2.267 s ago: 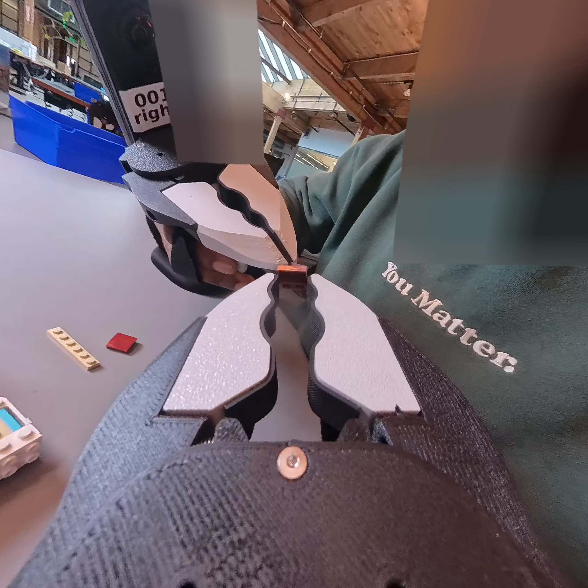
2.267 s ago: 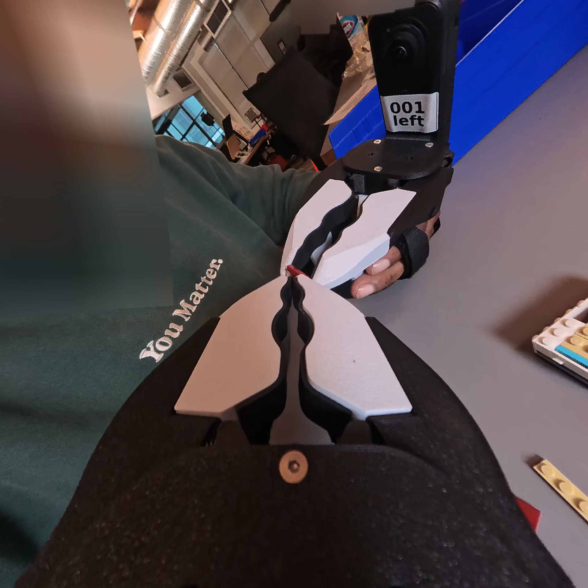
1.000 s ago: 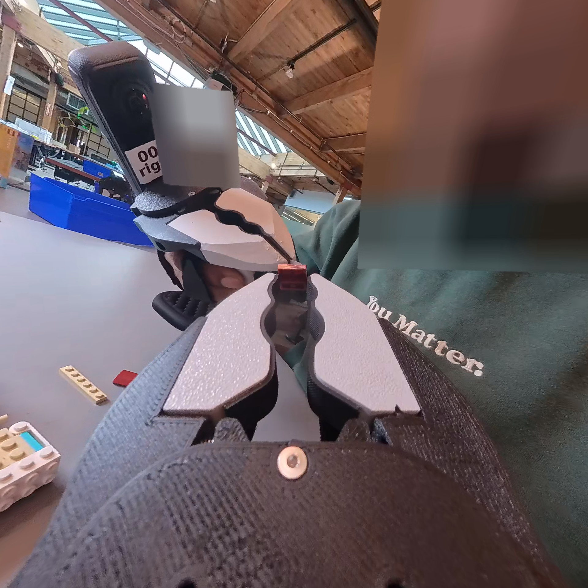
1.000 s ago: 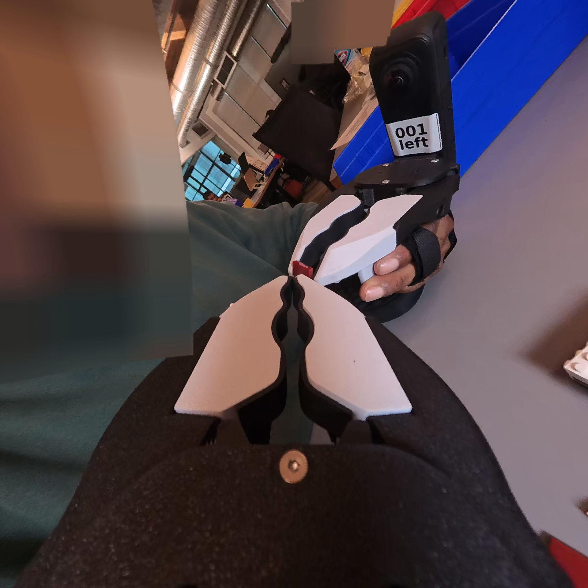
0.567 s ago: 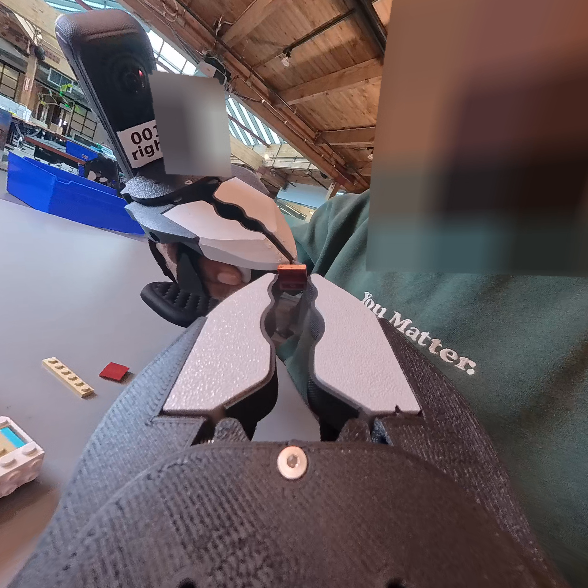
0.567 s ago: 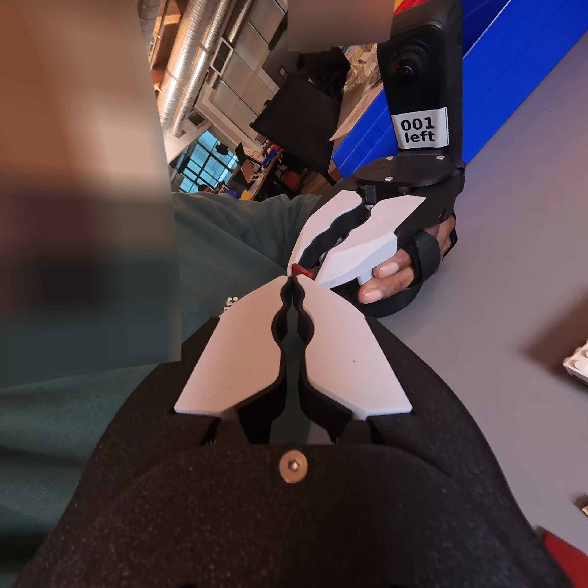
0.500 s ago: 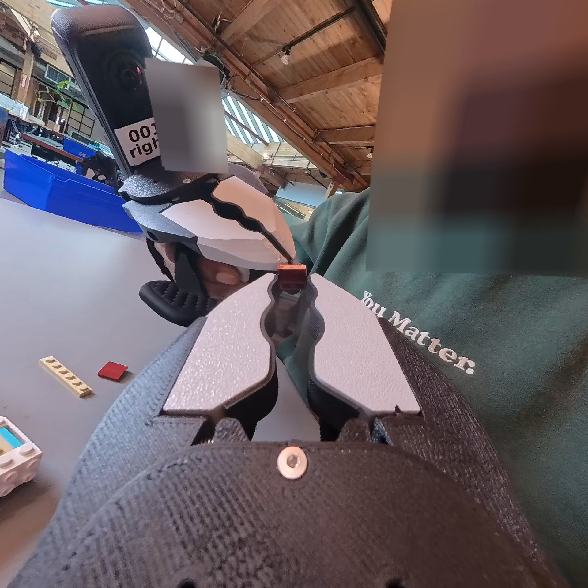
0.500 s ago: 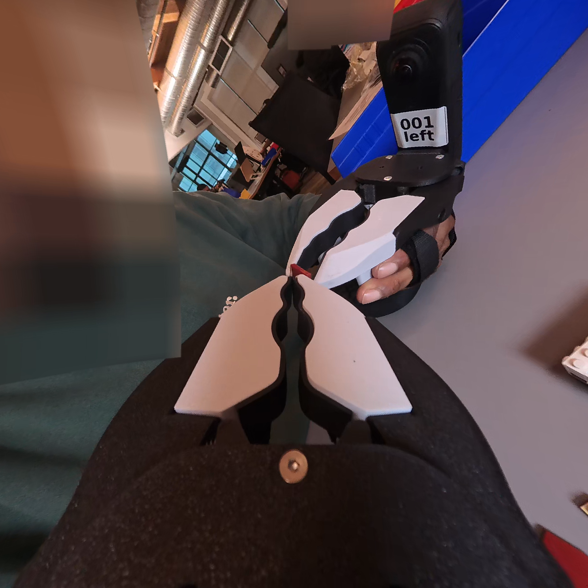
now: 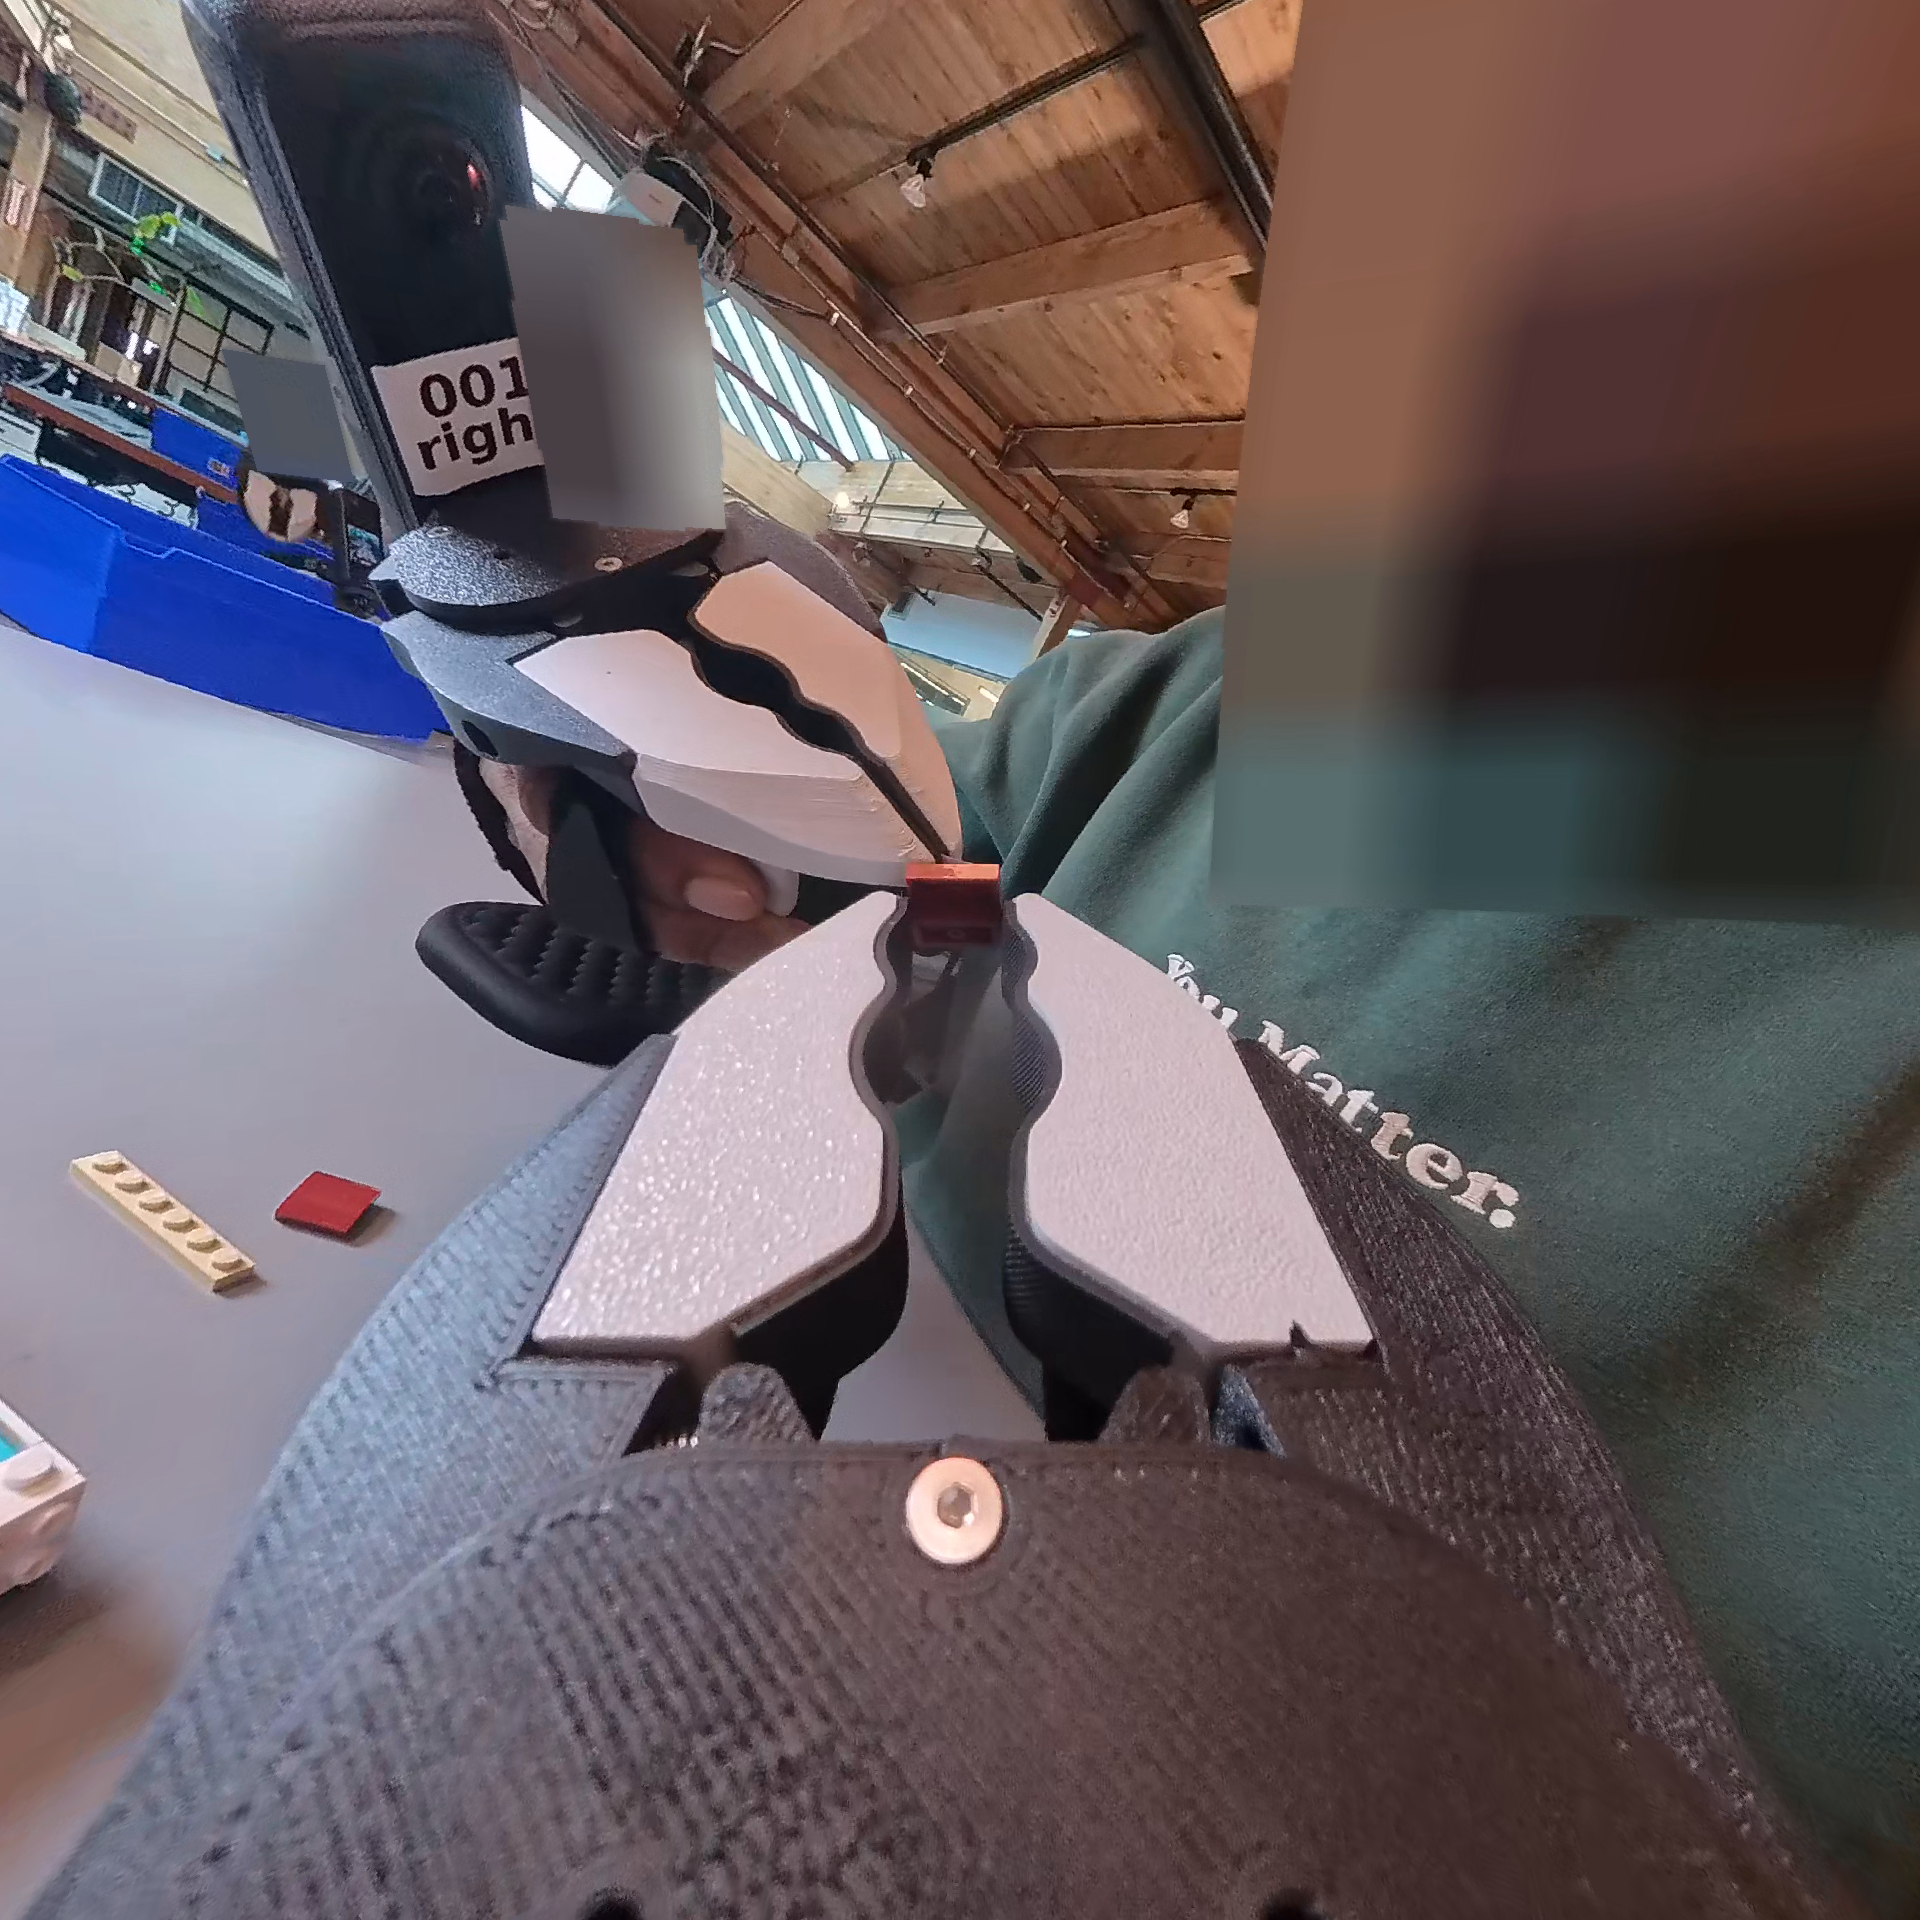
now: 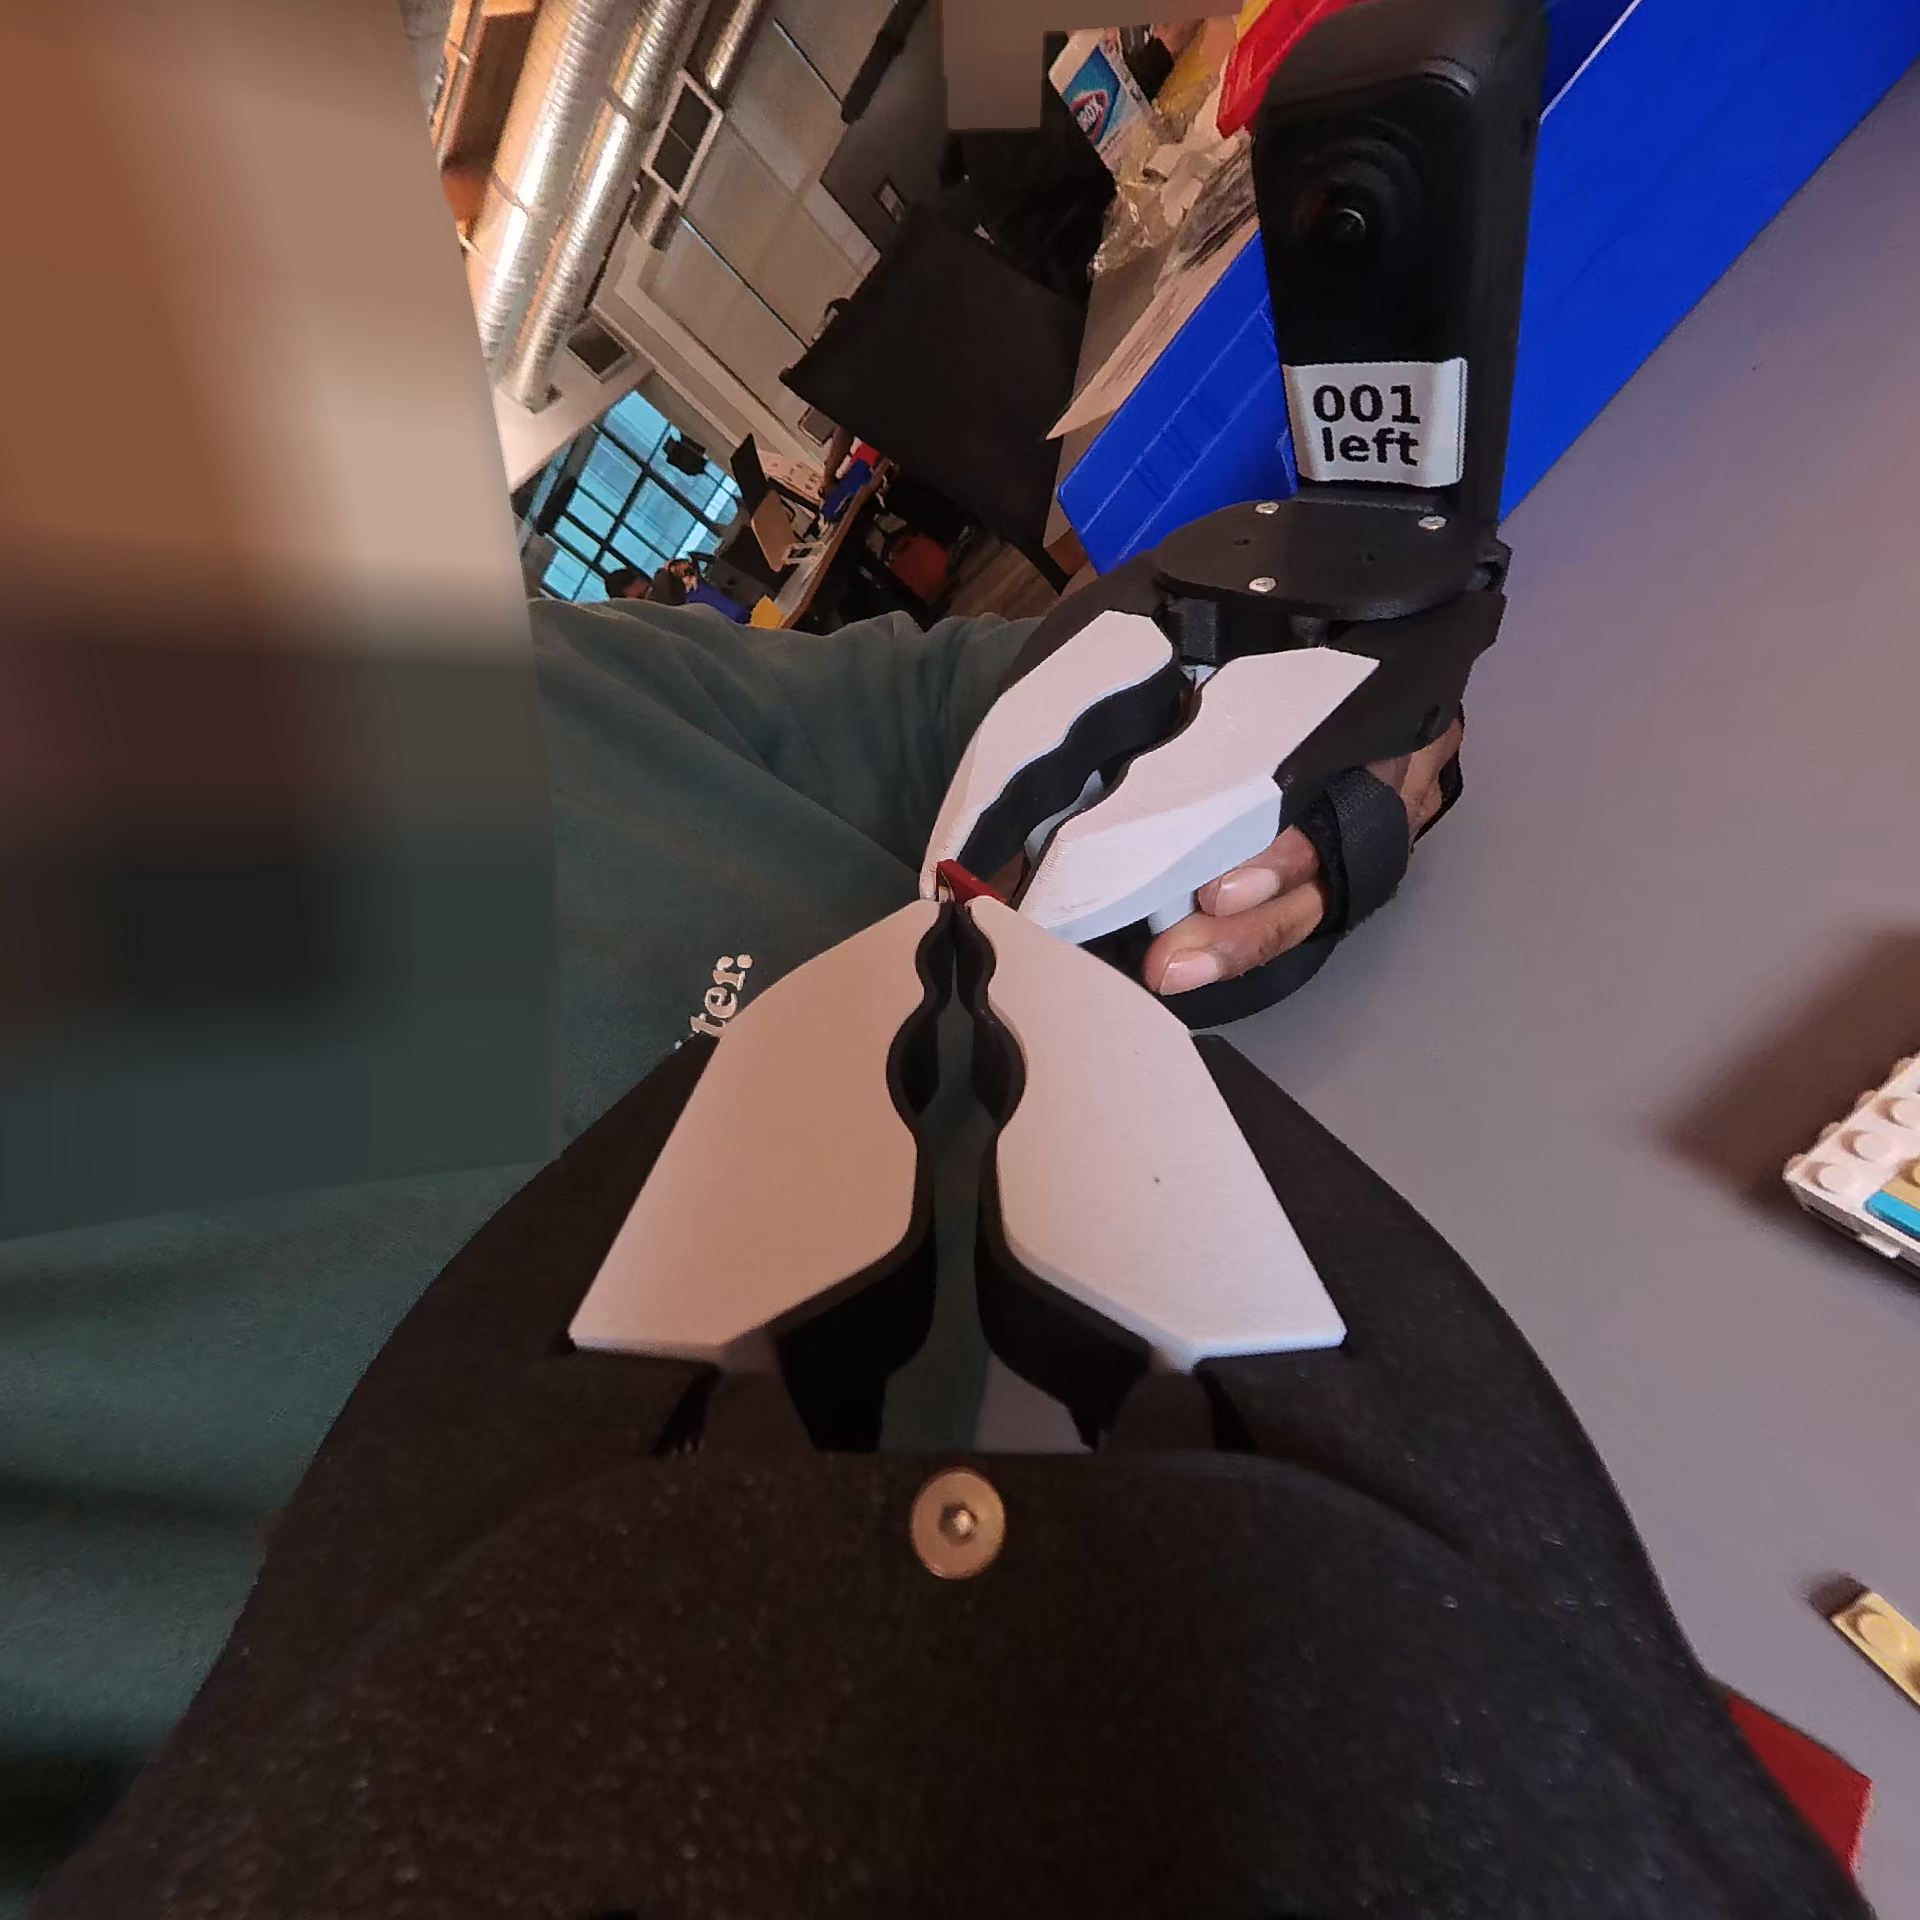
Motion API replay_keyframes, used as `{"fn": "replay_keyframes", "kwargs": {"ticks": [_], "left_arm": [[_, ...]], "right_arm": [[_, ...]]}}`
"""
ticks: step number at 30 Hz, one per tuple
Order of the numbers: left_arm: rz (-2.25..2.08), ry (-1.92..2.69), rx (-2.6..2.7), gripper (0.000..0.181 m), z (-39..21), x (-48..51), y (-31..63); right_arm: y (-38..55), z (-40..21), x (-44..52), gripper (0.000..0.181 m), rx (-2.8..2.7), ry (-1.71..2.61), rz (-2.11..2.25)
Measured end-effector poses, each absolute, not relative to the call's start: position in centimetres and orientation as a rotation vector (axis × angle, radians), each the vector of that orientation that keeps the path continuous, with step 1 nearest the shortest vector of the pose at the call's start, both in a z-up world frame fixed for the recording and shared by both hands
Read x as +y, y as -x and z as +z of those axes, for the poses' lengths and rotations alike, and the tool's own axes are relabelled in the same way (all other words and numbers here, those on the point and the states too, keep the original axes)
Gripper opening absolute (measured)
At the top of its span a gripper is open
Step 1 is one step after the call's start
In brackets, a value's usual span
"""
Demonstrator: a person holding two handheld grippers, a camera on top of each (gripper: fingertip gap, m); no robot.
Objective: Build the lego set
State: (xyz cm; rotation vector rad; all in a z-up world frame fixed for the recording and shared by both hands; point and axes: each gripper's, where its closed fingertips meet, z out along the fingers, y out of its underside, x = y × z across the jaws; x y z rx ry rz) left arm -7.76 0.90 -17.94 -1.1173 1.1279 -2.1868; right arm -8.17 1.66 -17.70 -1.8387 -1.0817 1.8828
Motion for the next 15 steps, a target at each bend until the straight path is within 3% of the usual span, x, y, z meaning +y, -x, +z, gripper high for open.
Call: {"fn": "replay_keyframes", "kwargs": {"ticks": [15], "left_arm": [[-2.236, 1.123, 1.099, 0.016, -17.76, 1.12, 7.88]], "right_arm": [[8.33, -17.61, 1.87, 0.000, -1.119, 1.822, 1.770]]}}
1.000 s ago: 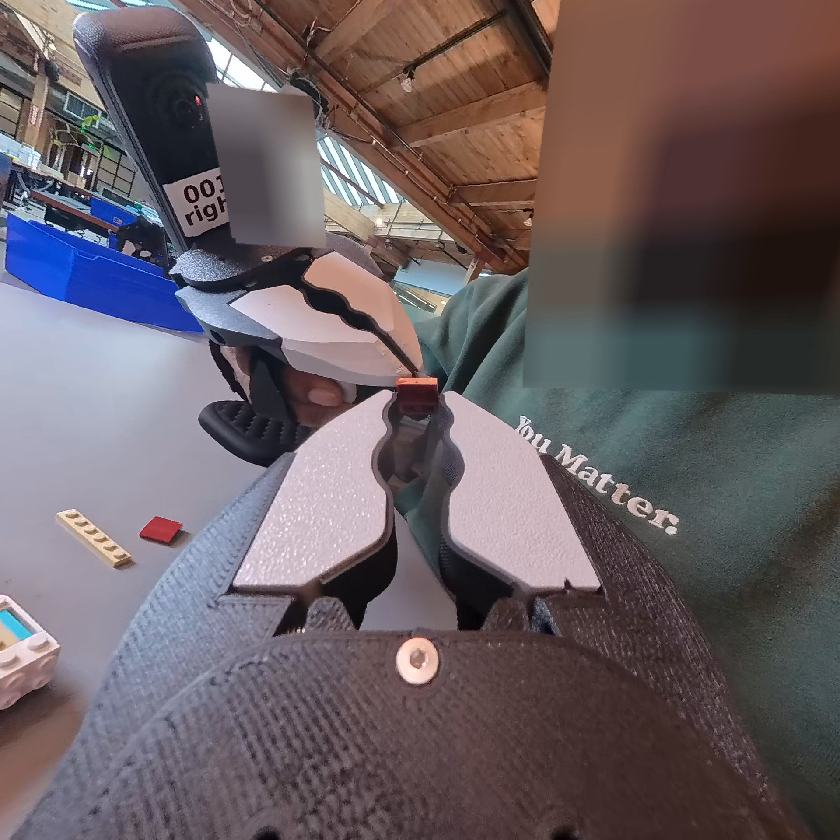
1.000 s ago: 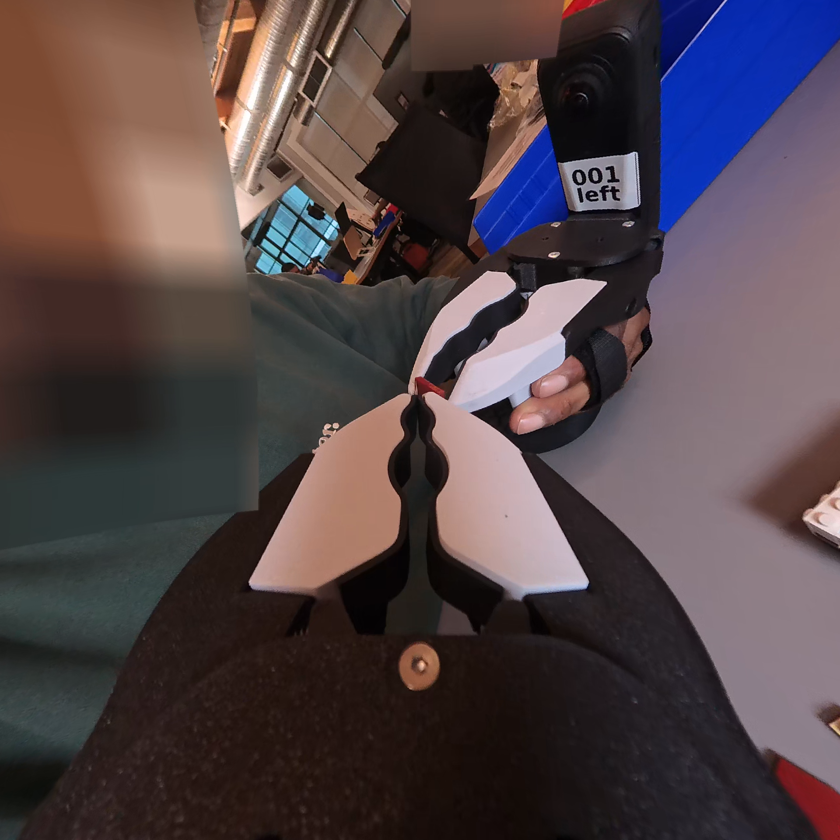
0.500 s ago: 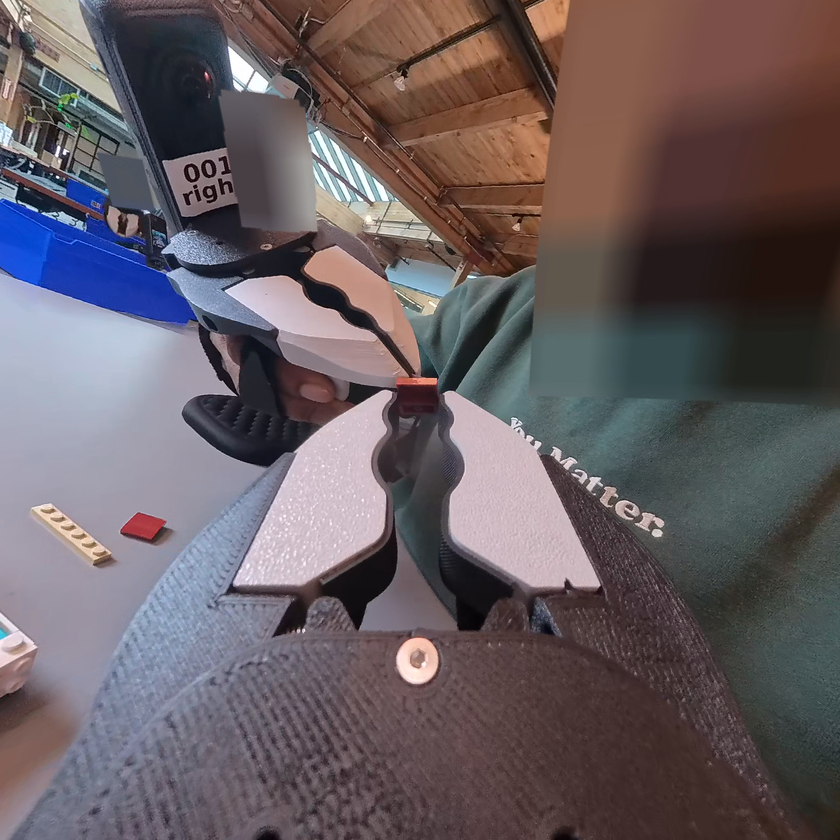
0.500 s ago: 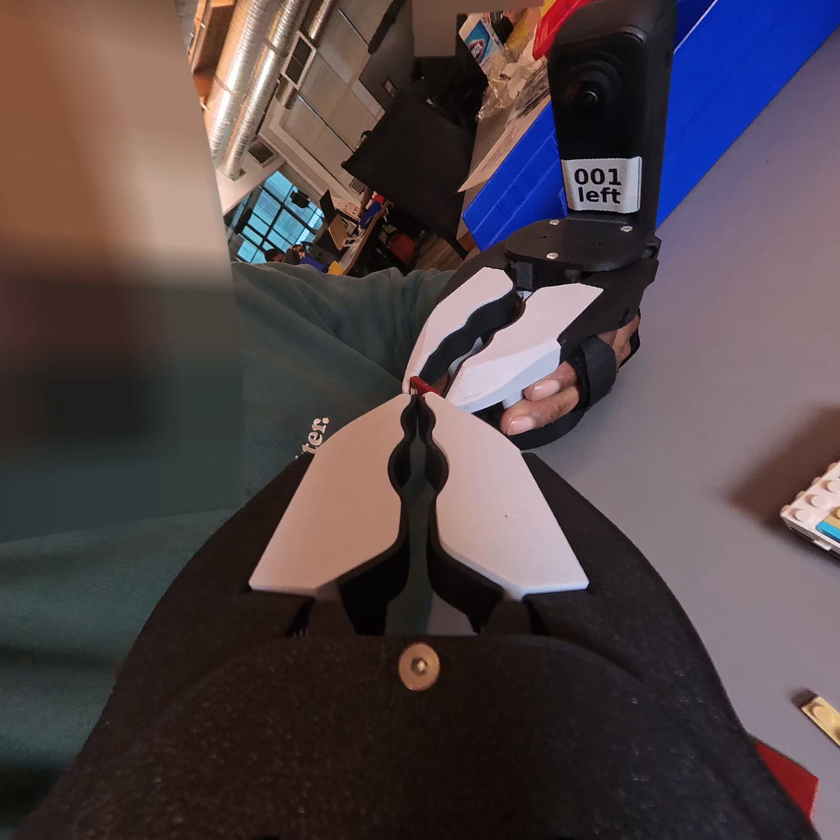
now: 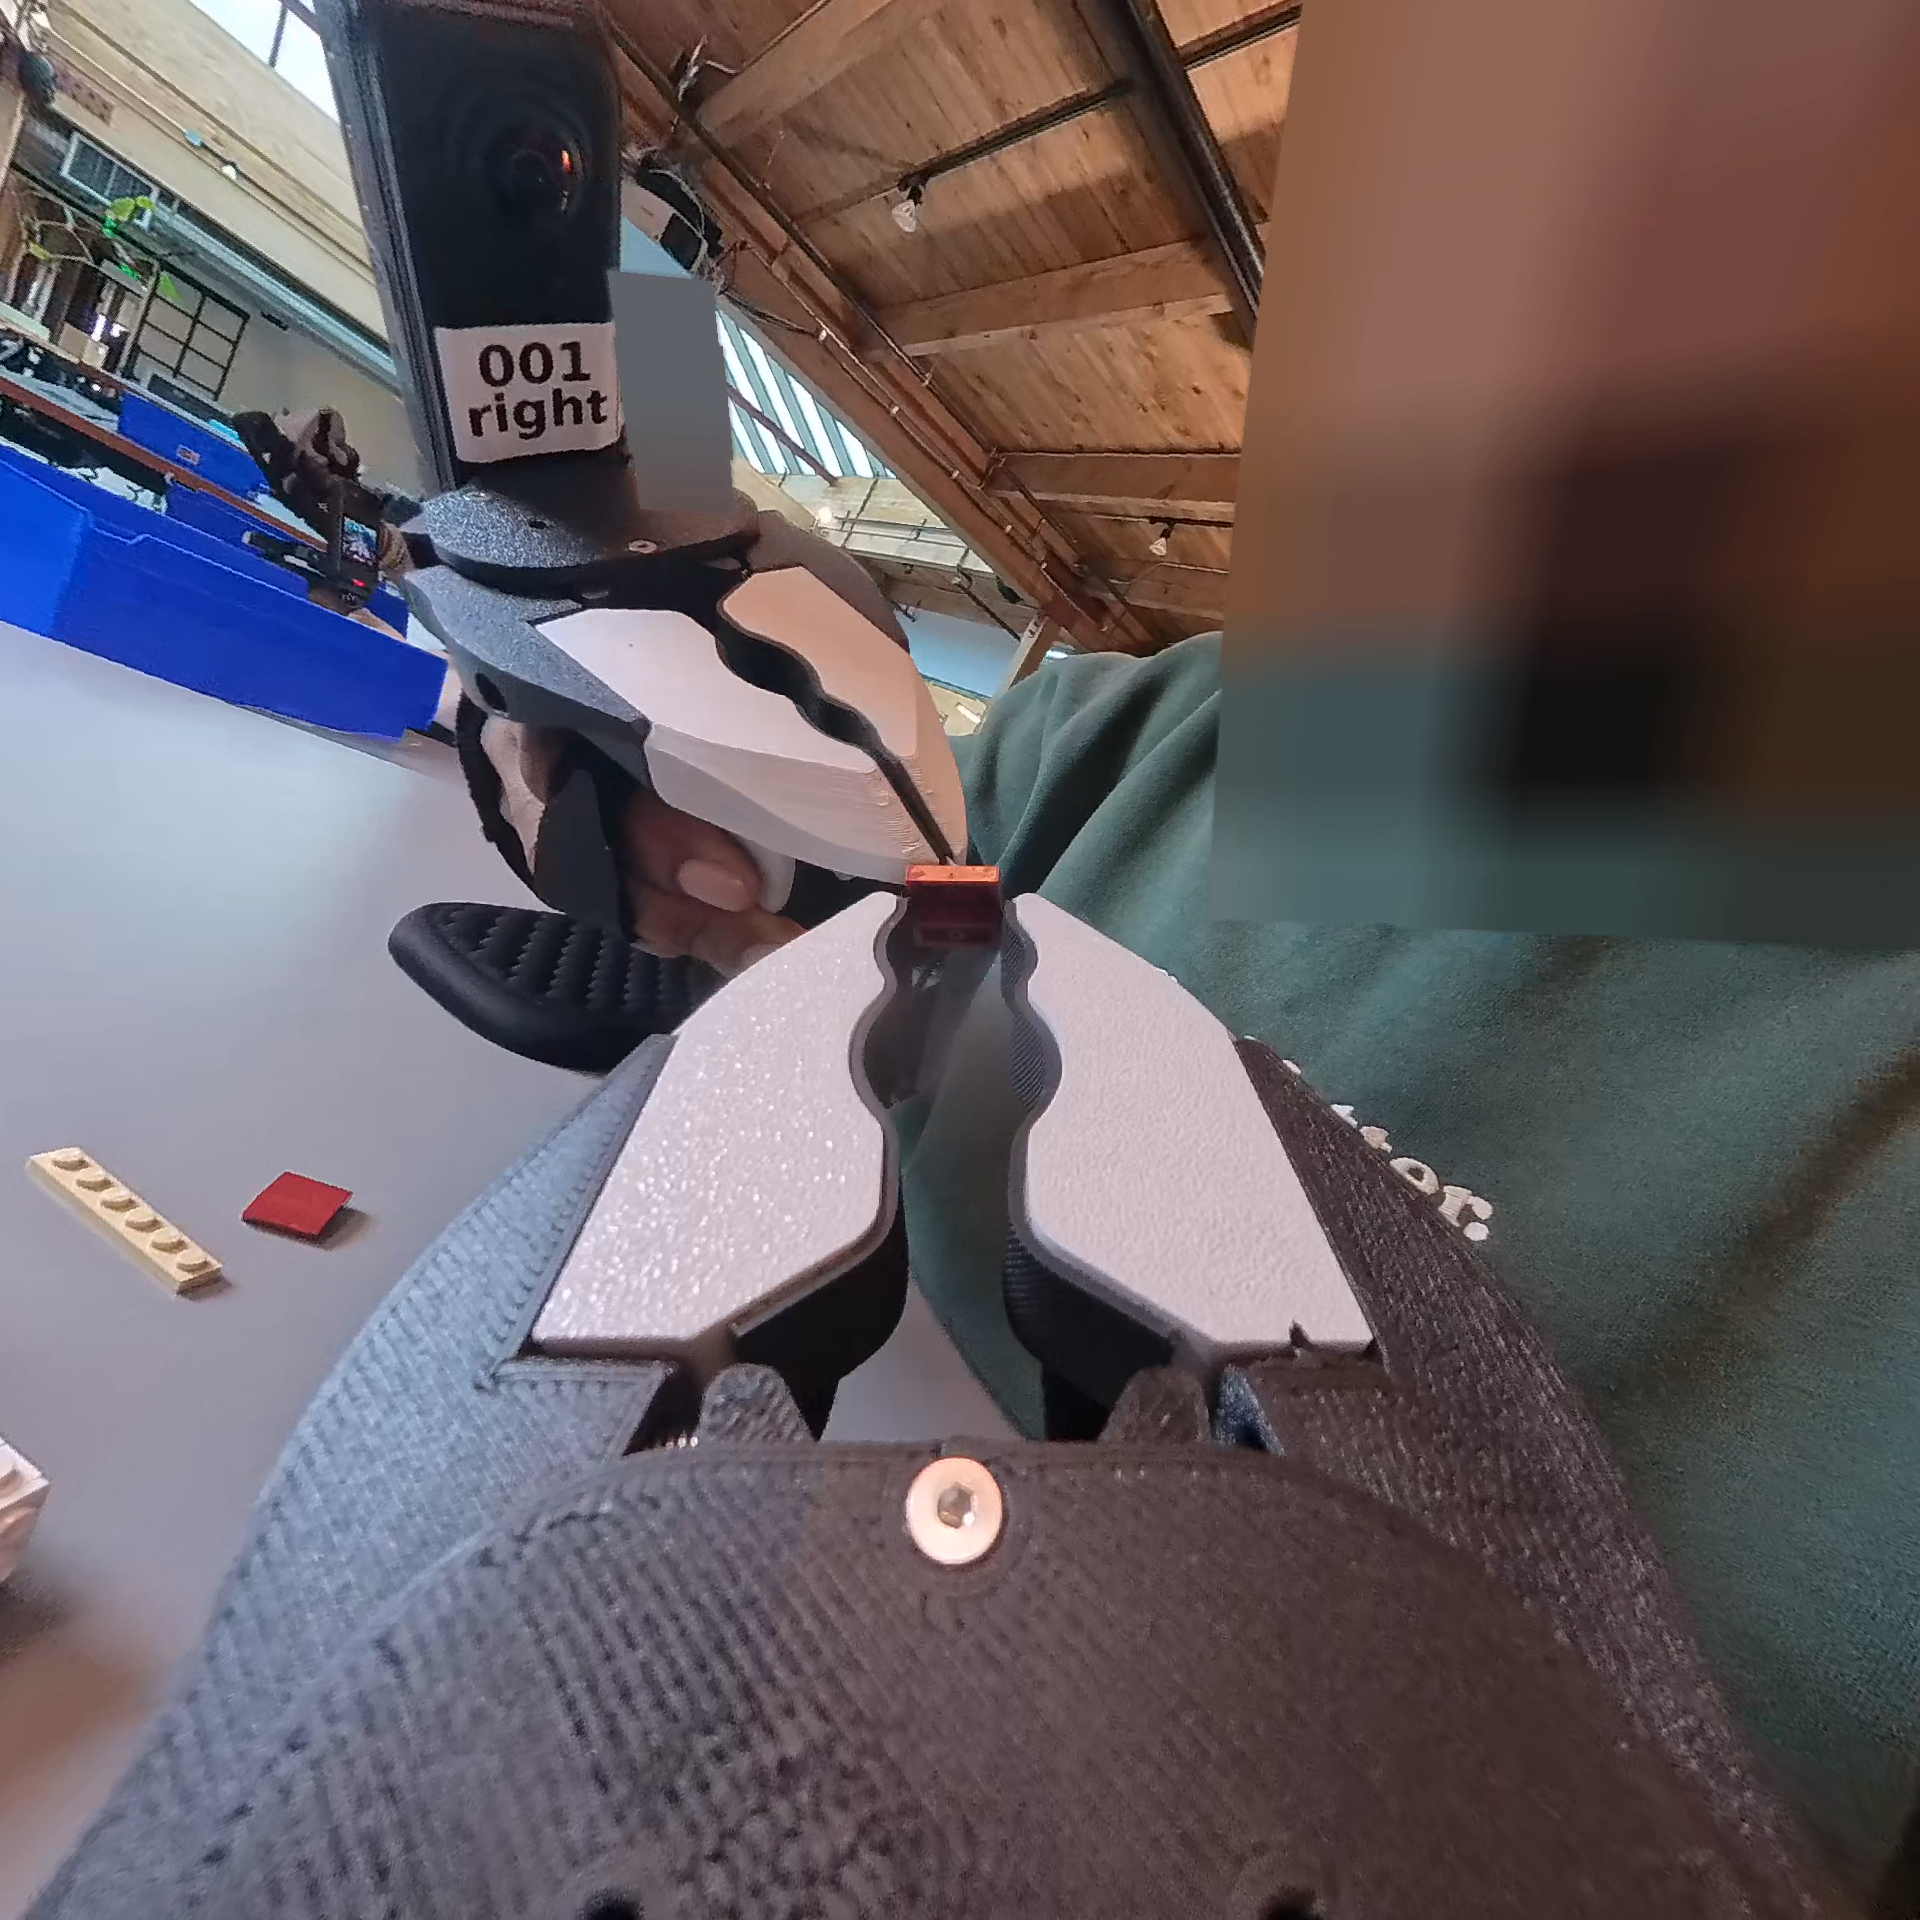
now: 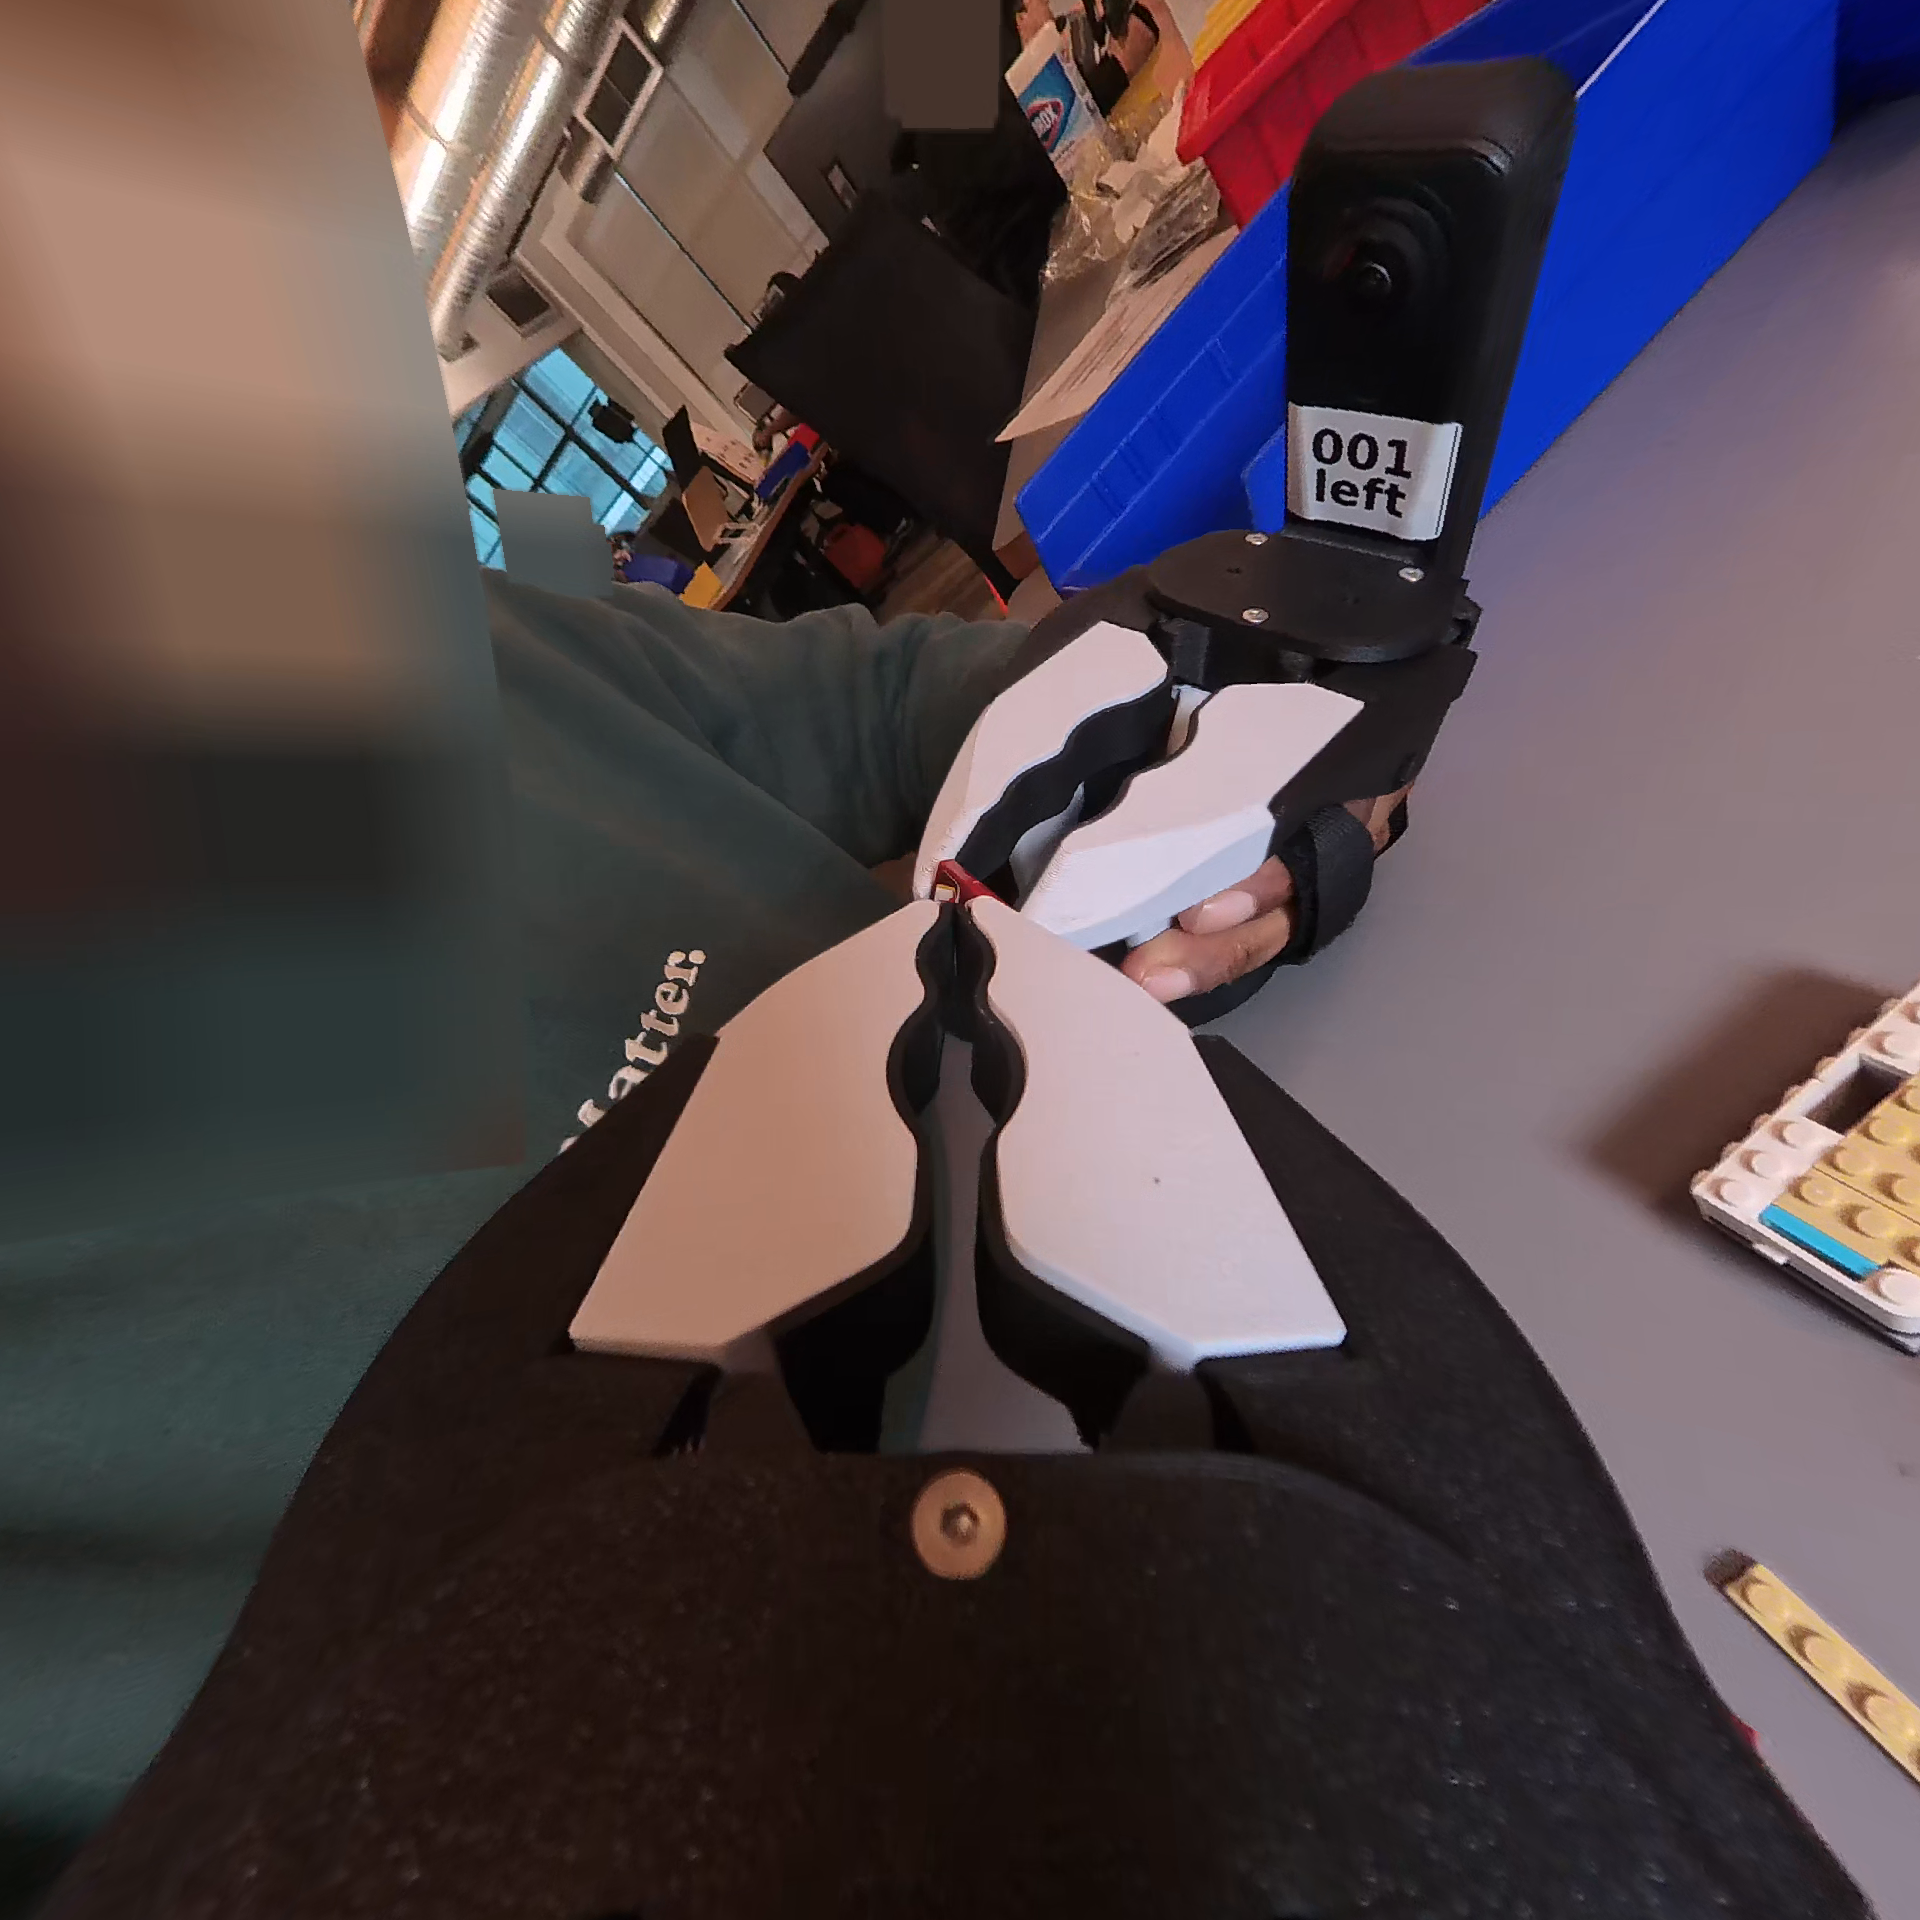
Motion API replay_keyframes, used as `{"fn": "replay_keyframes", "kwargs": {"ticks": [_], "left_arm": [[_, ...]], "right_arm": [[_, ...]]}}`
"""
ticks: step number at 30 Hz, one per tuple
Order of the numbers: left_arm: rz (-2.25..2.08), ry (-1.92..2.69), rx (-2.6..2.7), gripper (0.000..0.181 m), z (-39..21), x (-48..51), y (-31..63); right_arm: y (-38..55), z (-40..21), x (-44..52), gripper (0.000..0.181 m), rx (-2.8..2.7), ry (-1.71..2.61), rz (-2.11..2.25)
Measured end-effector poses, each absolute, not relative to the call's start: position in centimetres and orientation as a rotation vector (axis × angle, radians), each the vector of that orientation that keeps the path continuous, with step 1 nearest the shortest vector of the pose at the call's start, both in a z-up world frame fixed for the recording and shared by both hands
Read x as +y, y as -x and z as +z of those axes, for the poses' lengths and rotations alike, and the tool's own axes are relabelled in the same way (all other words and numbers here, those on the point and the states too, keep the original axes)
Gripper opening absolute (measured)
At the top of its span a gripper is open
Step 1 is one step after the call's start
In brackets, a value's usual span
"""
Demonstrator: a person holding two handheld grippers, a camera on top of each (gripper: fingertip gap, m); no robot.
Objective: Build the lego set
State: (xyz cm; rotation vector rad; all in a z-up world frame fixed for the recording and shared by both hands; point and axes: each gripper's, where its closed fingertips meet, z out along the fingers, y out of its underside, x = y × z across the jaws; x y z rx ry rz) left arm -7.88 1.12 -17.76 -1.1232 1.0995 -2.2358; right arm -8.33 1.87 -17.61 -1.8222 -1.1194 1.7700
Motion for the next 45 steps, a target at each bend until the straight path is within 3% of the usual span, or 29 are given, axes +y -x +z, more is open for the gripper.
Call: {"fn": "replay_keyframes", "kwargs": {"ticks": [45], "left_arm": [[-2.401, 1.076, 1.107, 0.016, -17.1, 0.2, 8.6]], "right_arm": [[9.0, -16.9, 0.6, 0.000, -1.430, 1.677, 1.492]]}}
